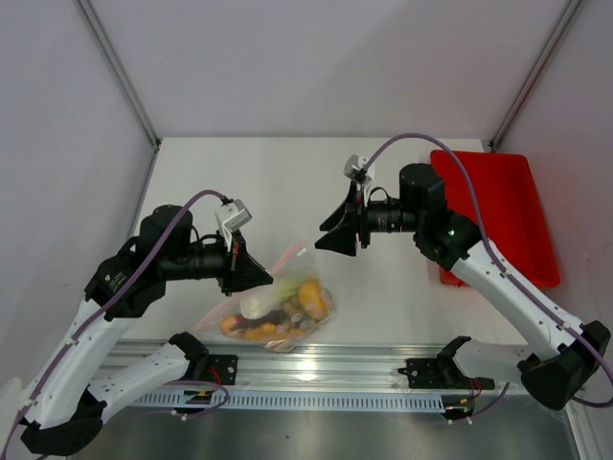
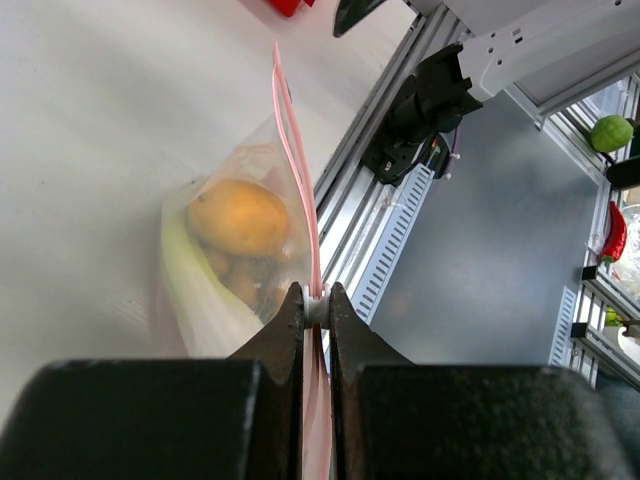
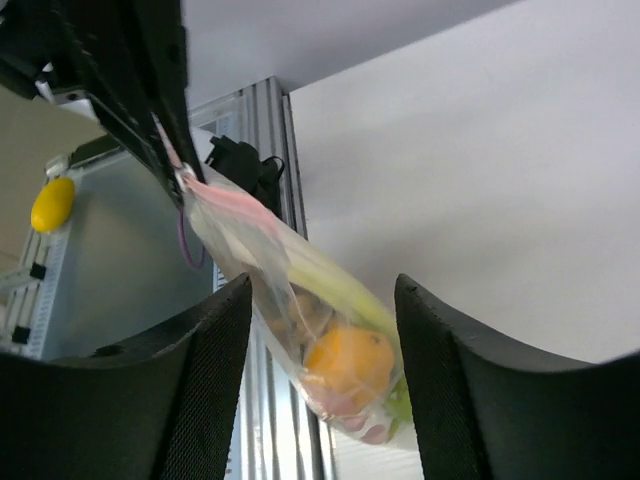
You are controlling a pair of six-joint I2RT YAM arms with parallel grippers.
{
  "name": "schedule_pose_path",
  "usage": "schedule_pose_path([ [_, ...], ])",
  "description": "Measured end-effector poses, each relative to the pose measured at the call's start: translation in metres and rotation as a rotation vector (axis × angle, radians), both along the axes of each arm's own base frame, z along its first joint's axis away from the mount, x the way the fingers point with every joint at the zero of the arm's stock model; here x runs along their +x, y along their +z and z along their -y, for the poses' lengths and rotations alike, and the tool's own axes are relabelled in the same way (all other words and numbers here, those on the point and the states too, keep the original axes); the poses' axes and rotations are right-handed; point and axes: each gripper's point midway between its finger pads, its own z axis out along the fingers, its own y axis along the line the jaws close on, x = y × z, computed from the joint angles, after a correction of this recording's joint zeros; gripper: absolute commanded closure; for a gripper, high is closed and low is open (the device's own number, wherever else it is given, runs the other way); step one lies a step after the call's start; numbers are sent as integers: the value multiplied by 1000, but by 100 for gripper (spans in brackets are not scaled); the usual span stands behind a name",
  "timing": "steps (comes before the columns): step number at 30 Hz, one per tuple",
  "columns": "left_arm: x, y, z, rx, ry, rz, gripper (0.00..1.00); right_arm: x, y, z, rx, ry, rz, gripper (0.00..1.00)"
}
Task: Place the food in the zip-top bag and seal the zipper
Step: Zip the zipper food storage bag at the center of the board.
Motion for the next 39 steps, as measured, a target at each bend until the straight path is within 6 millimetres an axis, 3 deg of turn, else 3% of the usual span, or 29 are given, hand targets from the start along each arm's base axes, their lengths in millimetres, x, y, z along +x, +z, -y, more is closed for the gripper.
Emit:
schedule_pose_path([
  [4, 6, 7, 7, 1, -19, 4, 99, 1, 29, -11, -10, 123, 80, 33],
  [7, 10, 3, 11, 11, -26, -15, 99, 1, 36, -20, -15, 206, 97, 32],
  [17, 11, 5, 16, 0, -43, -7, 99, -9, 21, -39, -87, 384, 38, 40],
  [24, 13, 2, 19, 9, -46, -18, 100, -35, 0, -52, -148, 485, -18, 50],
  [27, 14, 1, 19, 12, -46, -21, 99, -42, -9, -58, -174, 516, -45, 60],
  [30, 14, 1, 20, 13, -47, -23, 100, -46, -14, -62, -193, 531, -52, 79],
  [31, 14, 0, 20, 14, -47, -24, 100, -47, -15, -63, -198, 534, -55, 90],
  [33, 15, -1, 19, 19, -41, -25, 99, -49, -16, -64, -207, 540, -62, 100],
  [39, 16, -3, 17, 32, -35, -21, 99, -47, -20, -65, -241, 498, -55, 100],
])
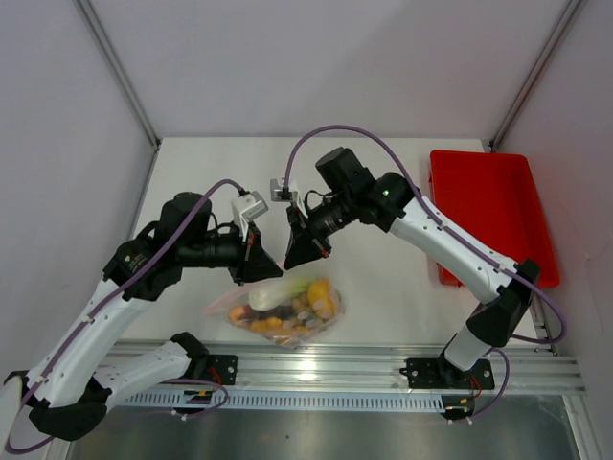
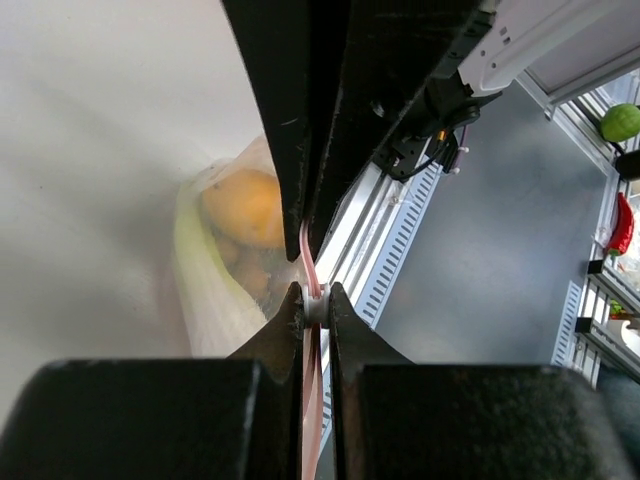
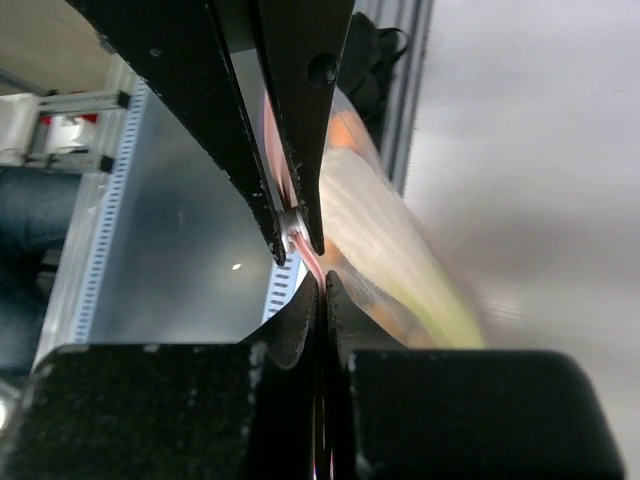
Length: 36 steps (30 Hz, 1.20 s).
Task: Place the food in the zip-top bag and seal the zipper
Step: Zip the zipper food storage bag at the center of the board.
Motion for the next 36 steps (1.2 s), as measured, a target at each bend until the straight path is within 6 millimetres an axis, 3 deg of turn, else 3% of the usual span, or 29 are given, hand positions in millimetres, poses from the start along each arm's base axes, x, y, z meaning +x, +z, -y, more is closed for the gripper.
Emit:
schedule_pose_path([
  [7, 0, -1, -3, 2, 10, 21, 98, 4, -3, 4, 14, -138, 197, 100],
  [12, -3, 2, -11, -4, 29, 65, 98, 21, -2, 17, 50, -293, 344, 100],
  [21, -11, 11, -26, -19, 66, 127, 98, 45, -2, 39, 49, -493, 461, 100],
  [36, -14, 4, -39, 25, 108, 135, 98, 75, -12, 66, -24, -701, 554, 100],
])
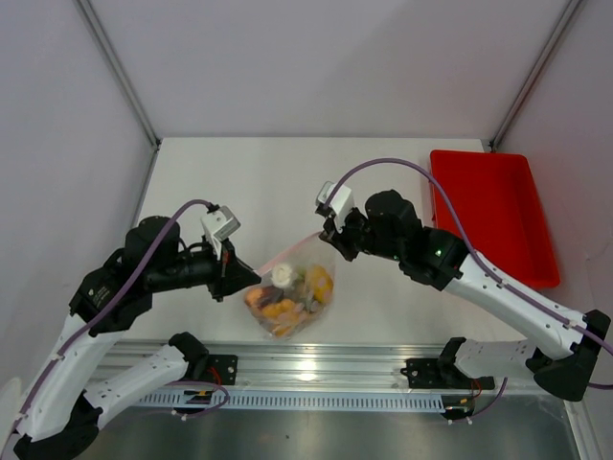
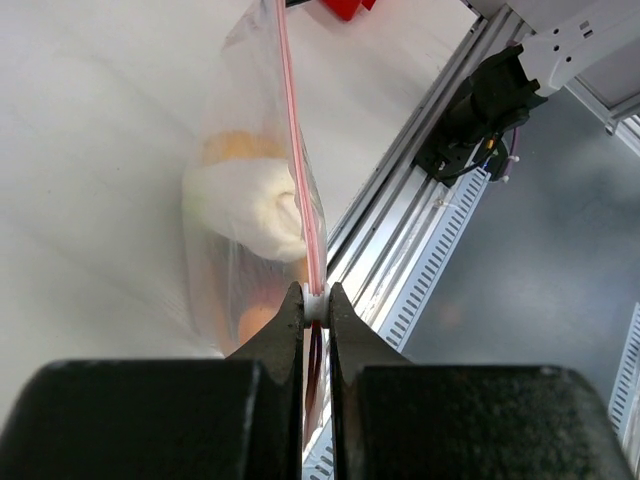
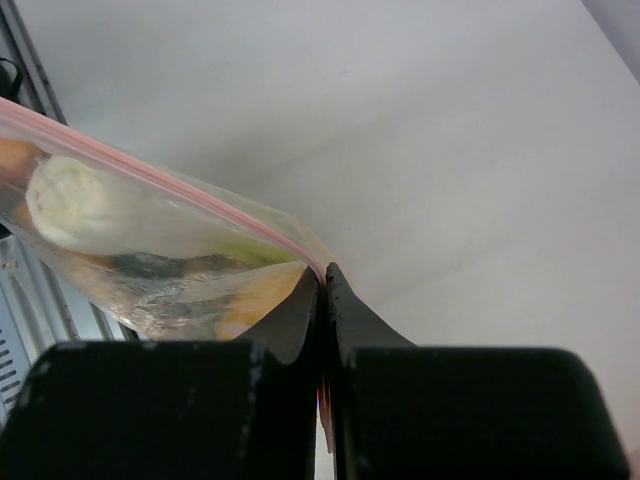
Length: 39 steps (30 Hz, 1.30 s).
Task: Place the food in the zip-top bag and seal the zipper
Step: Zip the zipper food storage bag at the center of the board.
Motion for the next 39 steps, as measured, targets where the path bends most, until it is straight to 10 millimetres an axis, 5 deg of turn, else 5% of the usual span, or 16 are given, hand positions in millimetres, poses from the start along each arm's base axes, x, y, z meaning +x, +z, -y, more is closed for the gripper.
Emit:
schedule_pose_path([
  [12, -3, -2, -12, 16, 39, 18, 98, 5, 1, 25, 4, -109, 43, 100],
  [23, -5, -6, -14, 22, 35, 24, 99, -5, 1, 24, 6, -94, 43, 100],
  [39, -16, -21, -19, -24, 20, 81, 99, -52, -22, 34, -27, -69, 83, 100],
])
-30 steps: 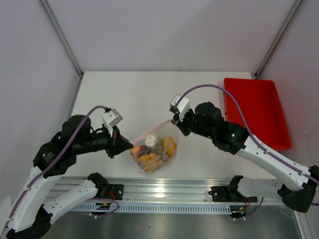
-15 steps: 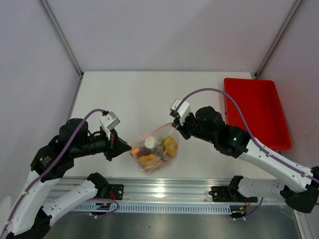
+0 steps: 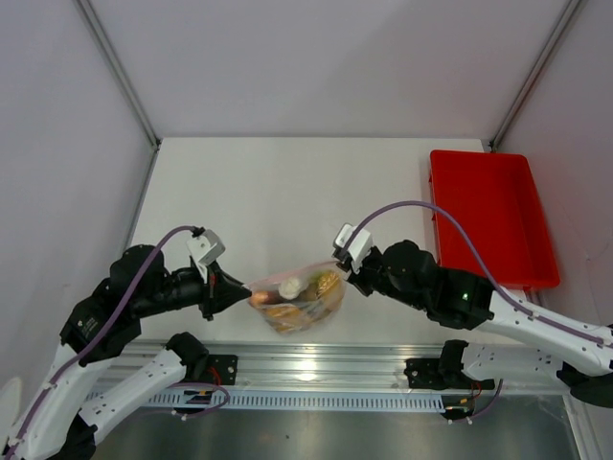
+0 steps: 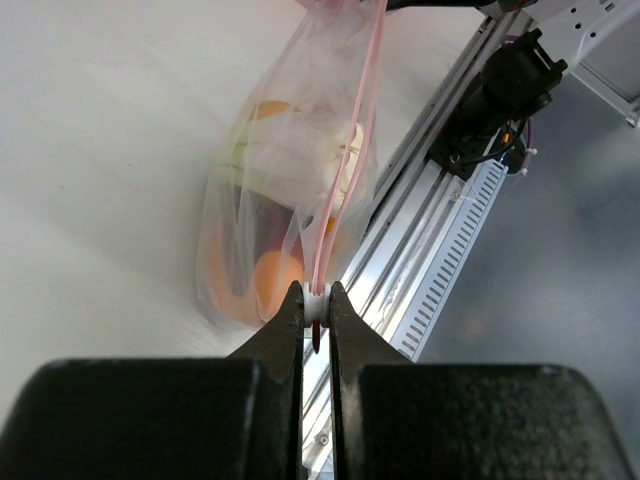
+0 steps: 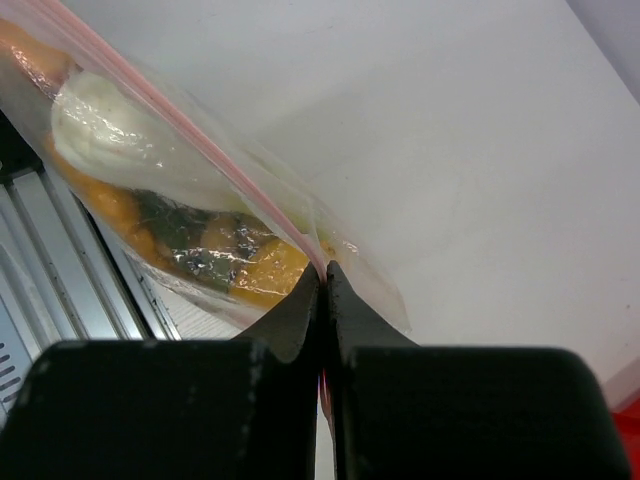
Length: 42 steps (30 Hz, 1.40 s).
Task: Place the food in the zip-top bag and seal the zipper
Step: Zip the zipper food storage bag at the center of the board.
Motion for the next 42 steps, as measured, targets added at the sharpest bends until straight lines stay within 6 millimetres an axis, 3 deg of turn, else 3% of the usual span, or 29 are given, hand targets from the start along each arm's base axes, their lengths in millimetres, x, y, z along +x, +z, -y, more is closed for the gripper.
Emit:
schedule_pose_path([
  [6, -2, -16, 5, 6, -32, -26, 99, -11, 1, 7, 0, -17, 2, 100],
  [16, -11, -21, 9, -9, -88, -44, 100, -26, -26, 9, -93, -50, 25, 100],
  [25, -23, -28, 23, -47, -169, -133, 99, -30, -37, 18, -106, -77, -5, 100],
  [33, -29, -52, 37, -74, -207, -291, 99, -28, -47, 26, -118, -124, -39, 100],
  [37, -26, -39, 38, -101, -192, -266, 100, -21, -44, 30, -98, -165, -53, 100],
  [42, -20, 7, 38, -173, -181, -141, 99, -17, -13, 27, -27, -176, -52, 100],
])
